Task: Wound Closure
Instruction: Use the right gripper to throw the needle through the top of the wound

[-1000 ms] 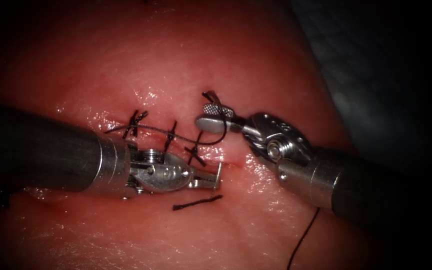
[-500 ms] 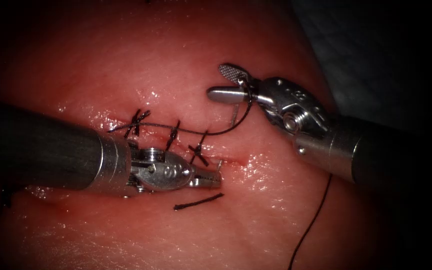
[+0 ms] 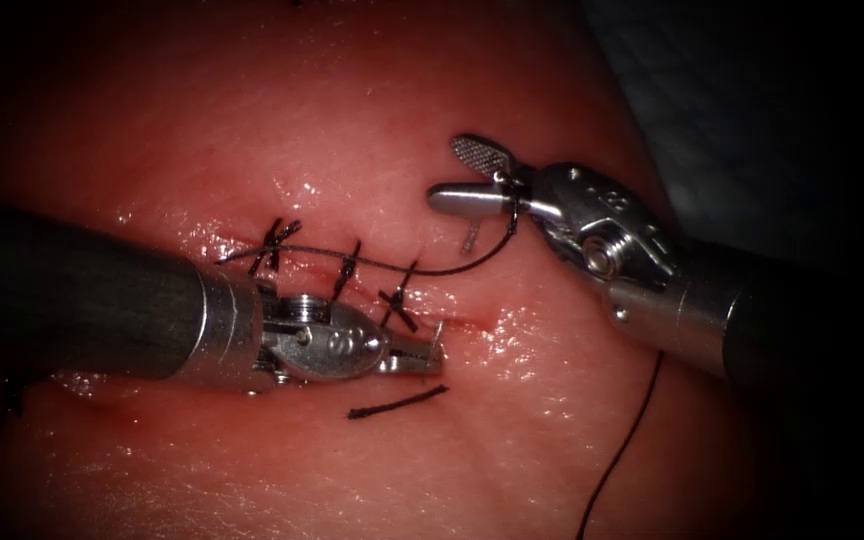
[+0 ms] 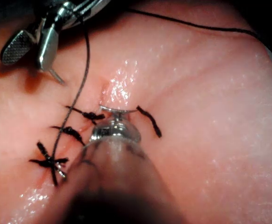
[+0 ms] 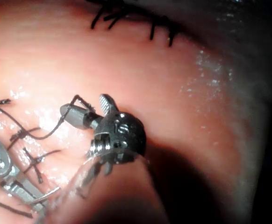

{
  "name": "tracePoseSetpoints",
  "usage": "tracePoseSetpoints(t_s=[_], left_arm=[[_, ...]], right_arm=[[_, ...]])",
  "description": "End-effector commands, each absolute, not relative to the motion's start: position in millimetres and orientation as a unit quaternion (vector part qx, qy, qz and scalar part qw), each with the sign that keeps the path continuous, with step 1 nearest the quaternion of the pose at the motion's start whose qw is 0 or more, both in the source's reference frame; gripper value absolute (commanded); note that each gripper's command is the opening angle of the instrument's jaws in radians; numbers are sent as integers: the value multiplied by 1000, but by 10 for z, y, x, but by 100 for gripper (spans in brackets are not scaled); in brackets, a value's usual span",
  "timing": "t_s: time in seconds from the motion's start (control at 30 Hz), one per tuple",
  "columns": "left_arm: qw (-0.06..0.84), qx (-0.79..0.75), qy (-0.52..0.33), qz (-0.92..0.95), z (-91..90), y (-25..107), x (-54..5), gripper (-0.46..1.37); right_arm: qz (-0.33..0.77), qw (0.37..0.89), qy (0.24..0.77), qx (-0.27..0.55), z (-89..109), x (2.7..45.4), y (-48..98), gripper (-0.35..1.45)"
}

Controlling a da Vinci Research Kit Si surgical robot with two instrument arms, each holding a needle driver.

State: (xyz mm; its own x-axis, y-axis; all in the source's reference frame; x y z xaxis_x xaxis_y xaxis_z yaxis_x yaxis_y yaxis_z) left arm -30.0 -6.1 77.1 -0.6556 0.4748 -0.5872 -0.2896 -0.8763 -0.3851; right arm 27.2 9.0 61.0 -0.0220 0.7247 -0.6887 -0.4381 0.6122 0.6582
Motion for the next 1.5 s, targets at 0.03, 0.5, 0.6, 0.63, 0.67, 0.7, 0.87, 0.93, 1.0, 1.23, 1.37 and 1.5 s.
tracePoseSetpoints(t_s=[0.03,0.5,0.6,0.63,0.67,0.7,0.87,0.93,1.0,1.23,1.37,1.5], left_arm=[[212,-357,-132,900,770,-61,-300,-35],[212,-357,-132,900,770,-61,-300,-35],[212,-357,-132,900,770,-61,-300,-35],[212,-357,-132,900,770,-61,-300,-35],[212,-357,-132,900,770,-61,-300,-35],[212,-357,-132,900,770,-61,-300,-35],[212,-357,-132,900,771,-60,-302,-35],[212,-357,-132,900,771,-60,-302,-35],[212,-357,-132,900,771,-60,-302,-35],[212,-357,-133,900,770,-58,-301,-35],[212,-357,-133,900,770,-58,-301,-35],[210,-358,-132,900,769,-57,-301,-35]], right_arm=[[421,693,572,127,610,270,88,-33],[525,656,493,225,625,277,70,-35],[563,617,469,287,631,278,60,-35],[565,614,467,292,631,279,59,-35],[570,605,464,307,633,279,56,-35],[576,593,456,329,635,280,51,-35],[589,571,438,368,639,284,31,-35],[590,568,434,375,639,284,26,-35],[590,564,435,381,637,286,20,-35],[587,559,433,396,630,292,3,-35],[583,558,432,403,627,295,-4,-35],[579,557,435,407,625,298,-8,-35]])
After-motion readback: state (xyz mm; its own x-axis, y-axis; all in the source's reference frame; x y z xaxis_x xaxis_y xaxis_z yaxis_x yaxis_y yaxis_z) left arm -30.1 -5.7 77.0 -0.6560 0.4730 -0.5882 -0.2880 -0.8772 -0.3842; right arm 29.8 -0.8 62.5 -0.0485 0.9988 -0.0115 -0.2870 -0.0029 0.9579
